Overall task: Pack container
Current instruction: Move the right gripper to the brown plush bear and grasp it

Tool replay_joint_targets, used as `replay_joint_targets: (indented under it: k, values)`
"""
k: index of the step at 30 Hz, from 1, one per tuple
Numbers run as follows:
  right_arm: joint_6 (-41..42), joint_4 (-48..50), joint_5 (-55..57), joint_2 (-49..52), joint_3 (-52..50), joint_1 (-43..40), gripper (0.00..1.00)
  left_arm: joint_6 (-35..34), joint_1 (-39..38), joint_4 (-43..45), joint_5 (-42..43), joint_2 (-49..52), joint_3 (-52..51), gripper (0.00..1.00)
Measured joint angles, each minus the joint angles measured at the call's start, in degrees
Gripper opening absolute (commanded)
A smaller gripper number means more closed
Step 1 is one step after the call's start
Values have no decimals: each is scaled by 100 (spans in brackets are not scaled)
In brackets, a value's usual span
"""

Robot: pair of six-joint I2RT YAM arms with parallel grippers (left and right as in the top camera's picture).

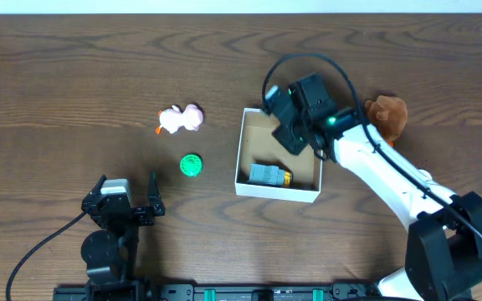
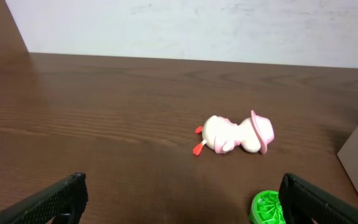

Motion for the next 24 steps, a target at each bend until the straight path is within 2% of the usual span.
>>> replay_joint_targets:
  k: [4,7,11,15,19,24]
  values:
    - [560,-409,577,-94,529,0,56,0,0,-2,0,0,0,98]
    - [1331,-909,1368,-385,861,-15,78,0,0,-2,0,0,0,98]
    - [2057,-1259,2260,-1016,1045,-249,82,0,0,0,0,0,0,98]
    - [2562,-1606,2693,-1526,1126,-946,85,0,0,-2,0,0,0,98]
    - [2929,-1823,2649,-1569,1132,-1897,99,0,0,-2,0,0,0,98]
    - [3045,-1823,2120,-1193,1121,-2983,99,0,0,-2,0,0,0,98]
